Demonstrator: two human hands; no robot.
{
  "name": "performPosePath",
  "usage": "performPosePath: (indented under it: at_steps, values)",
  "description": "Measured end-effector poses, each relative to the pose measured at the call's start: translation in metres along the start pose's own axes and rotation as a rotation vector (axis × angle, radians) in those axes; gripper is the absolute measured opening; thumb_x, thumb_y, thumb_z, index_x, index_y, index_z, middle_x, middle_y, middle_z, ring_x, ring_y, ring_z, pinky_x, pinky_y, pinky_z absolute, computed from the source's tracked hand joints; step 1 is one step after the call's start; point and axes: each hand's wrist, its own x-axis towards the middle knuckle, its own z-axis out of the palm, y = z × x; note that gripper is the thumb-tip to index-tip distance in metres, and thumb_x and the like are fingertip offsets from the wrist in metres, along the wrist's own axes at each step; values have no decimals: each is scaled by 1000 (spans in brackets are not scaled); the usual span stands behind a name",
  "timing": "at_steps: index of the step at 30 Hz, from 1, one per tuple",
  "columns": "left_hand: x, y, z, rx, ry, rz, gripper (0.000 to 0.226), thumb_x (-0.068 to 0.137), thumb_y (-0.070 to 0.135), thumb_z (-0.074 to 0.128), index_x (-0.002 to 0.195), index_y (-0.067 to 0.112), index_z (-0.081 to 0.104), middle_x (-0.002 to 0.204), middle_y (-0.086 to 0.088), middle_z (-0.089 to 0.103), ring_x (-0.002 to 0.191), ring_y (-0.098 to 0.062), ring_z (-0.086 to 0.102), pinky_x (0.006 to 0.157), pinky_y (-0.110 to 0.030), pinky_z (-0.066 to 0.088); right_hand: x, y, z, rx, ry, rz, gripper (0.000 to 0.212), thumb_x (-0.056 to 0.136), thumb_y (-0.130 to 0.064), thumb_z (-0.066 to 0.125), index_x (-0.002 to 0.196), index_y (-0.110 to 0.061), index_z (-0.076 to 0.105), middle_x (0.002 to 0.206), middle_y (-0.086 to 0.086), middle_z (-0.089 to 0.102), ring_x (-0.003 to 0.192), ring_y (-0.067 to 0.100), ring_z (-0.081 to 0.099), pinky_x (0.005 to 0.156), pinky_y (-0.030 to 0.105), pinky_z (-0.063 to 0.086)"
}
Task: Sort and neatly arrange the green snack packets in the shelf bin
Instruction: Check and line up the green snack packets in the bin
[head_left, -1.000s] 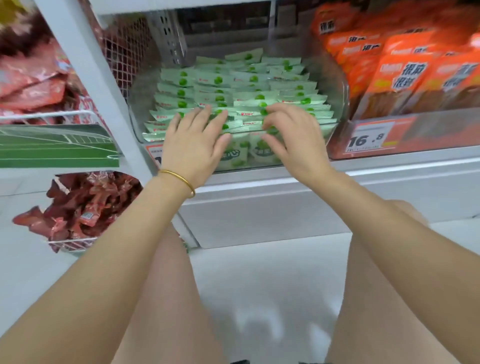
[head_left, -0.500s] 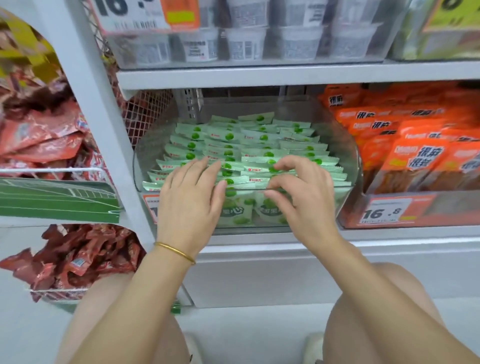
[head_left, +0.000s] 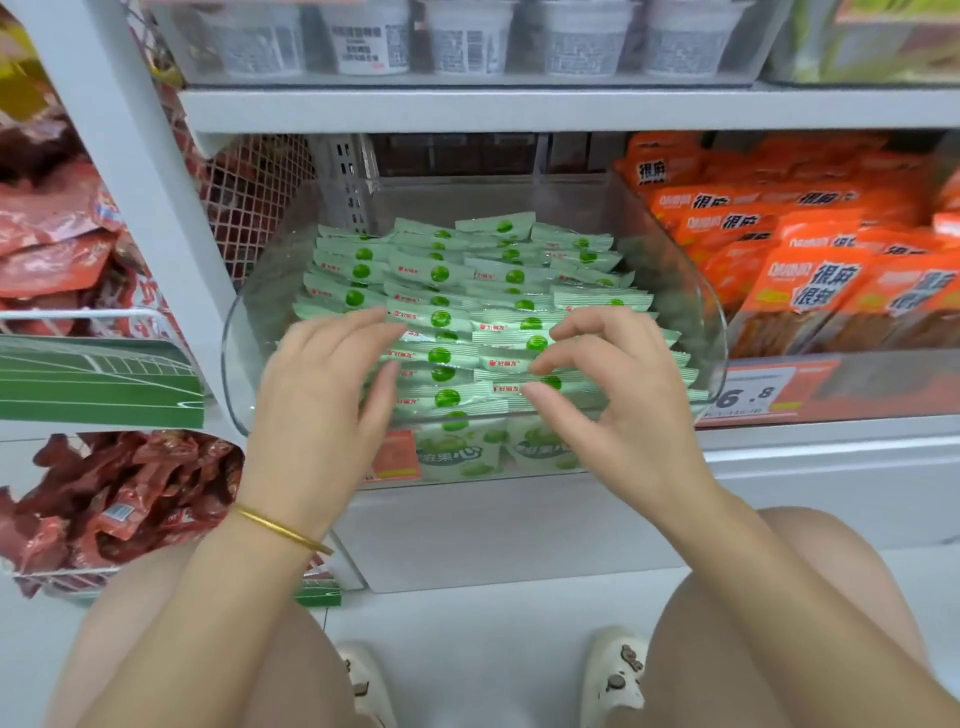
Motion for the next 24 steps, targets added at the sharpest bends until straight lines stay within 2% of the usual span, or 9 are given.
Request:
performPosePath:
  at_steps: [2, 5, 11, 14, 20, 22, 24]
  values:
    - [0, -12, -10, 7, 54, 5, 24, 87, 16, 58, 110, 15, 66, 120, -1, 63, 109, -30, 55, 99, -37, 34, 12, -9, 7, 9, -12, -28, 14, 82, -30, 63, 85, -17, 69, 98, -1, 58, 98, 20, 53, 86, 40, 41]
    - [-1, -27, -25, 8, 50, -14, 21, 85, 29, 56, 97, 20, 70, 116, 6, 64, 105, -31, 55, 93, -49, 37, 35, -29, 24, 16, -125, -75, 7, 81, -24, 65, 86, -20, 69, 96, -1, 60, 98, 22, 53, 85, 43, 42]
    - [-10, -38, -35, 32, -28, 76, 21, 83, 40, 59, 80, 23, 72, 122, 8, 59, 112, -31, 48, 94, -54, 33, 62, -58, 56, 35, -469, -121, 8, 80, -33, 68, 83, -27, 71, 101, -5, 59, 104, 20, 47, 91, 47, 39]
    - [-14, -44, -40, 23, -24, 52, 25, 81, 44, 59, 79, 23, 73, 125, 5, 56, 118, -29, 42, 98, -53, 31, 58, -64, 66, 76, -509, -146, 17, 74, -43, 65, 78, -28, 72, 96, -5, 60, 99, 21, 47, 86, 46, 40]
    - [-16, -53, -35, 44, -105, 28, 31, 79, 48, 54, 80, 24, 74, 131, 0, 52, 124, -28, 32, 105, -48, 27, 67, -64, 70, -92, -596, -203, 4, 81, -36, 68, 81, -32, 69, 100, -11, 53, 102, 15, 40, 89, 38, 35]
    - [-16, -54, -34, 42, -98, 24, 31, 80, 47, 54, 81, 24, 74, 131, 1, 52, 124, -28, 33, 105, -48, 27, 65, -63, 75, -22, -548, -193, 5, 80, -31, 67, 78, -27, 69, 96, -8, 54, 98, 17, 44, 86, 40, 38]
    - [-15, -53, -36, 12, -53, 11, 31, 82, 45, 54, 87, 21, 72, 130, 2, 53, 123, -28, 37, 105, -44, 26, 63, -64, 77, 176, -455, -97, 6, 78, -27, 63, 76, -23, 67, 90, -5, 56, 93, 16, 50, 85, 37, 41]
